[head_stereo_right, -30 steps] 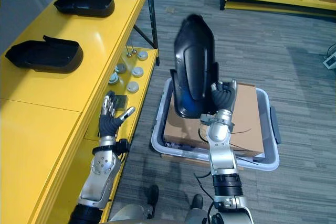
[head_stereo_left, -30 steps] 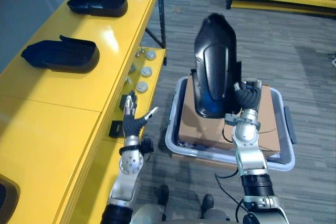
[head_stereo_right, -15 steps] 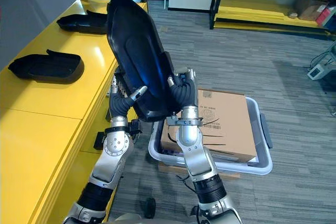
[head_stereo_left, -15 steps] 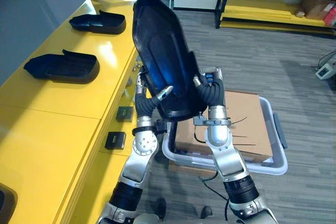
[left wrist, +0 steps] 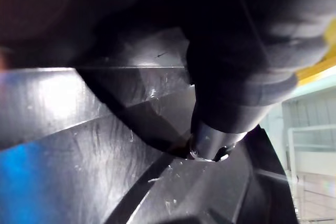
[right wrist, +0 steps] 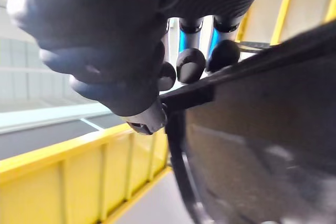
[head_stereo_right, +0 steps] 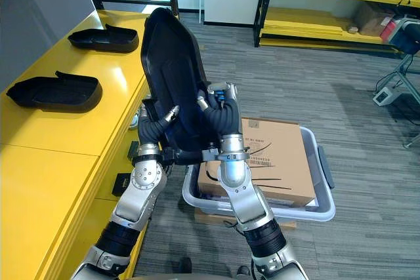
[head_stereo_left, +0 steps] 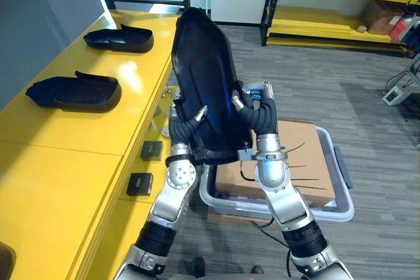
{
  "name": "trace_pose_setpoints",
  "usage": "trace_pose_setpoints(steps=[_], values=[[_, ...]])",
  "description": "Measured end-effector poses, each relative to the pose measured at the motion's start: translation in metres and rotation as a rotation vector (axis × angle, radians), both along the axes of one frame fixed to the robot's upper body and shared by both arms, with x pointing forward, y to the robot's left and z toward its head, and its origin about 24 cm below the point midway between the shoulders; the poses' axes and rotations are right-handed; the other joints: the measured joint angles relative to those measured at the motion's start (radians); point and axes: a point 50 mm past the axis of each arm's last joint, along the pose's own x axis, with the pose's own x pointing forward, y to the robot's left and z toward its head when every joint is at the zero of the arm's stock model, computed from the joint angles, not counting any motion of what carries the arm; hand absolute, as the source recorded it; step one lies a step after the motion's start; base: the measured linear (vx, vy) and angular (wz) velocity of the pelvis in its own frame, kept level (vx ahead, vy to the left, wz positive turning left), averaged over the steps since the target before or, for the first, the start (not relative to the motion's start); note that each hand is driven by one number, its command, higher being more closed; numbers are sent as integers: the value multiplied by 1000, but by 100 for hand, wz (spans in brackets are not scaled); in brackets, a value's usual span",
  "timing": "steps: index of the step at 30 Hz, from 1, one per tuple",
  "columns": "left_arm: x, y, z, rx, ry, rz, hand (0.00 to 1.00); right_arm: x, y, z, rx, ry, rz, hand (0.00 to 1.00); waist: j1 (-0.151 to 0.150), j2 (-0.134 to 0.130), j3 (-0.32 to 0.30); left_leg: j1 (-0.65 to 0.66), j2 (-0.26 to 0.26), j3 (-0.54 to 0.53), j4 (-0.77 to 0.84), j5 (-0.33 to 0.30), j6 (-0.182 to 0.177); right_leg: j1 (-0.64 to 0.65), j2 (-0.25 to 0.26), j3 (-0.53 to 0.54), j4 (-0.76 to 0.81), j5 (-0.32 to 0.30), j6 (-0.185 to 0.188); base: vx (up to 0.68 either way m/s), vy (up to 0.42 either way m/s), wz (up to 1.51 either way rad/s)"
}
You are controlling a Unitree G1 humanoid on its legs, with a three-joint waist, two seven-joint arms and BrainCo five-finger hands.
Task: Walk over and take plastic housings, then place them on the shelf
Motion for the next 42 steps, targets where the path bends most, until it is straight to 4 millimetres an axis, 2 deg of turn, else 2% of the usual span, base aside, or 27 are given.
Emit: trace_pose_setpoints(steps=[4,8,11,12,14,15,16,18,20,21,23,24,26,27,29,30,31,32,33,36,38,42], values=[[0,-2,-2,17,6,-30,100,1,-11,4,-6,-14,7,0,0,0,0,0,1,0,-3,1,2,-1,0,1,3,-4,-5,-39,-2,-1],[-5,-1,-11,56,29,-43,100,1,-33,14,-9,-52,-42,0,-4,0,0,5,1,0,-19,14,1,-1,0,0,5,-2,-2,0,0,0],[-12,6,-24,94,69,-16,100,0,-66,25,60,-107,-157,0,-10,0,0,6,2,1,-20,14,1,-1,0,1,5,0,1,0,0,0],[-15,14,-28,97,87,9,100,-2,-87,28,101,-131,-232,0,-16,0,0,6,2,1,-21,14,1,-1,0,1,4,0,1,0,0,0],[-18,23,-30,96,93,46,100,-3,-106,27,137,-130,-310,0,-24,0,0,6,2,3,-21,14,1,-2,1,2,4,0,1,0,0,0],[-20,27,-28,98,84,64,100,-8,-126,21,169,-118,-389,0,-25,0,0,6,2,3,-21,14,1,-2,1,2,3,0,1,0,0,0],[-23,33,-25,99,69,86,100,-13,-147,13,196,-92,-475,0,-25,0,0,6,2,3,-21,14,1,-3,1,1,2,0,1,0,0,0],[-27,38,-21,94,48,112,100,-21,-170,0,227,-49,-582,0,-26,0,0,6,2,4,-21,14,1,-6,1,2,1,0,1,0,0,0],[-35,49,-16,80,22,156,100,-31,-203,-33,264,77,-745,0,-30,1,-1,6,3,6,-22,13,1,-7,1,4,1,0,1,-5,-5,-2],[-37,51,-15,77,16,166,100,-34,-211,-42,266,117,-783,0,-32,1,-1,6,3,7,-22,13,1,-7,1,5,0,0,1,-19,-13,-6],[-45,60,-12,70,-3,201,100,-47,-233,-85,269,310,-898,0,-35,4,-2,6,4,14,-27,12,-1,-14,2,13,0,0,1,-18,-11,-10],[-47,62,-12,68,-5,207,100,-51,-238,-97,276,364,-921,0,-35,6,-4,6,4,16,-29,12,-2,-16,2,17,0,0,1,-11,-9,-10],[-55,63,-14,62,-2,213,100,-70,-252,-146,335,587,-992,0,-36,17,-11,4,4,17,-36,10,-3,-17,1,20,0,0,1,1,-4,-3],[-57,63,-14,61,-1,210,100,-75,-253,-160,350,654,-999,0,-36,19,-12,4,3,17,-36,10,-3,-17,1,20,0,0,1,0,0,0],[-63,63,-15,60,-1,200,100,-100,-249,-212,422,898,-1007,0,-36,26,-16,0,4,11,-35,13,1,-17,1,18,1,-2,3,16,-19,6],[-64,63,-15,60,-1,194,100,-107,-245,-223,447,954,-997,0,-36,27,-16,-1,5,10,-35,13,1,-17,2,18,1,-2,5,17,-33,9],[-67,62,-16,57,0,183,100,-120,-236,-244,480,1062,-975,0,-33,29,-17,-1,5,7,-34,13,1,-16,2,15,4,-4,7,12,-23,7],[-68,62,-16,55,1,179,100,-127,-231,-254,488,1114,-965,0,-32,30,-17,-1,6,6,-34,13,1,-16,2,12,6,-5,7,14,-37,10],[-71,60,-19,49,13,166,100,-143,-213,-277,517,1254,-915,0,-29,32,-17,0,6,3,-32,13,1,-16,0,9,18,-14,10,5,-19,9],[-76,60,-23,41,34,164,100,-156,-185,-295,522,1383,-805,0,-26,32,-17,7,7,1,-32,13,0,-15,-2,4,39,-26,8,-7,-20,6],[-80,61,-23,34,39,166,100,-156,-173,-300,514,1421,-738,0,-23,32,-17,9,8,0,-29,9,-5,-14,-4,0,53,-35,8,-22,-14,9],[-84,63,-26,23,56,174,100,-154,-159,-305,504,1461,-661,0,-13,28,-11,2,7,-30,-7,-14,-8,0,-7,-29,86,-65,3,-67,-29,25]])
